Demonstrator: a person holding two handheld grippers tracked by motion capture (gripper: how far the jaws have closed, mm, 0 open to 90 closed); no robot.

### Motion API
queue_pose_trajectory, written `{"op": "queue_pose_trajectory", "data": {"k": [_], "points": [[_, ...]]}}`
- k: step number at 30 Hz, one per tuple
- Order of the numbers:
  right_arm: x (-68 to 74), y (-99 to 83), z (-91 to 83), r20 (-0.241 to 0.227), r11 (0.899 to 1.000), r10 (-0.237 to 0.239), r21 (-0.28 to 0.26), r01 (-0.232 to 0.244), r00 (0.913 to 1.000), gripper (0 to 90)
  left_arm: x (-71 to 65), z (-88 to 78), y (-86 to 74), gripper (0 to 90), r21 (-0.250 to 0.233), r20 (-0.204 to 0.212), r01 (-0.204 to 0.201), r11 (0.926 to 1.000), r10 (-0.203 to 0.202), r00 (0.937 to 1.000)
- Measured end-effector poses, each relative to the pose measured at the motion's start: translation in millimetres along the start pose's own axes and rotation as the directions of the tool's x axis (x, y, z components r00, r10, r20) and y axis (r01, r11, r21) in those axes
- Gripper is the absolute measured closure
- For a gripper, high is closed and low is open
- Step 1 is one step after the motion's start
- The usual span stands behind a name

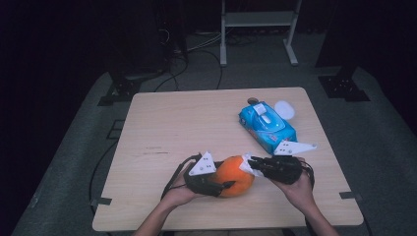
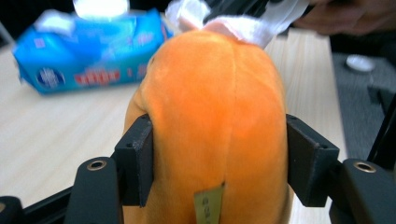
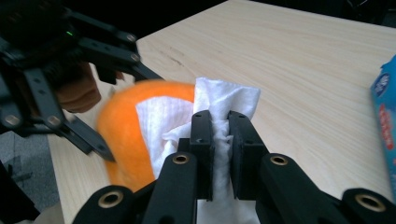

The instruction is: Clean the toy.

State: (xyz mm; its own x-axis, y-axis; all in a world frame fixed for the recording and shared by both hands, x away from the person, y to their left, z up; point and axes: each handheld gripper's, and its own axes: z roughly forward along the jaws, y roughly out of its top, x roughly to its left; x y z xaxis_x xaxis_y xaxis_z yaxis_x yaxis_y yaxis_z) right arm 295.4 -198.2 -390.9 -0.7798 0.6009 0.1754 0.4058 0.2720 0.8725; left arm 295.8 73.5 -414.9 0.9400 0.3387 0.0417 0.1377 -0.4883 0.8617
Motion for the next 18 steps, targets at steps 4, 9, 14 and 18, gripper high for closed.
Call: {"op": "queue_pose_trajectory", "data": {"k": [4, 9, 14, 18], "points": [[14.3, 7.0, 0.7, -0.039, 0.999, -0.044, -0.019, 0.043, 0.9983, 80.4, -2.5, 8.3, 1.7, 34.9, 0.005, 0.004, 0.004, 1.0000, -0.004, 1.0000], [26.1, 8.6, 7.9, -0.004, 0.992, -0.124, 0.016, 0.124, 0.9923, 80.2, -2.0, 10.9, -2.0, 24.1, -0.024, -0.002, -0.013, 0.9996, 0.013, 0.9999], [5.2, -1.5, 4.8, 0.045, 0.998, -0.062, 0.022, 0.061, 0.9971, 80.1, 12.6, 4.9, -12.9, 13.1, -0.097, 0.044, 0.012, 0.9952, -0.007, 0.9990], [-7.4, -5.9, 3.7, 0.053, 1.000, -0.005, 0.014, 0.004, 0.9986, 80.0, 18.9, 17.2, -24.8, 9.7, -0.059, 0.046, 0.005, 0.9982, -0.002, 0.9989]]}}
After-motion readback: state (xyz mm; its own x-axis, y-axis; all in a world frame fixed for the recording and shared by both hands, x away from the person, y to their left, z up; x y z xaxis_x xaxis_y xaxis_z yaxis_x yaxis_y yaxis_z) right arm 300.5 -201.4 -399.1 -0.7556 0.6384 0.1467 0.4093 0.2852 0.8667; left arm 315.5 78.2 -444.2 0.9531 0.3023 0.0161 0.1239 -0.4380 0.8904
